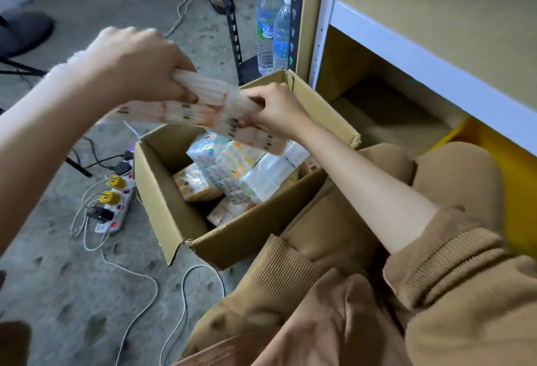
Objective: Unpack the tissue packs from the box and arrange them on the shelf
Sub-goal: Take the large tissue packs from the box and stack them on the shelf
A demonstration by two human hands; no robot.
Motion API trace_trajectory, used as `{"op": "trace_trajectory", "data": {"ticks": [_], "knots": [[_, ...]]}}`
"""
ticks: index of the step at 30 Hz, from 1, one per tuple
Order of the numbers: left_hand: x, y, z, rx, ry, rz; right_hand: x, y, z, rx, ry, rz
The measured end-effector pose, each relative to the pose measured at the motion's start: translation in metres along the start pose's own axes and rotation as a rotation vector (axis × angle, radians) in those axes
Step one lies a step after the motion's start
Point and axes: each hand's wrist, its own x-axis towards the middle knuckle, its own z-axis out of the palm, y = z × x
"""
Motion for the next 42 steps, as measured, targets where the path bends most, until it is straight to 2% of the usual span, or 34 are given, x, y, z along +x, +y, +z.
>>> {"op": "trace_trajectory", "data": {"ticks": [9, 12, 22, 27, 35, 42], "knots": [[0.042, 0.057, -0.013, -0.226, 0.226, 0.027, -0.003, 0.014, -0.099, -0.425, 0.210, 0.078], [0.044, 0.076, -0.013, -0.268, 0.286, 0.012, -0.013, 0.015, -0.118, -0.501, 0.268, 0.118], [0.046, 0.100, -0.021, -0.362, 0.553, 0.094, -0.042, 0.006, -0.158, -0.688, 0.383, 0.072], [0.057, 0.124, -0.030, -0.398, 0.589, 0.163, -0.061, 0.012, -0.182, -0.739, 0.447, 0.097], [0.075, 0.203, -0.062, -0.394, 0.596, 0.389, -0.113, 0.061, -0.227, -0.787, 0.575, 0.248], [0.096, 0.283, -0.075, -0.363, 0.546, 0.533, -0.161, 0.102, -0.258, -0.825, 0.531, 0.470]]}}
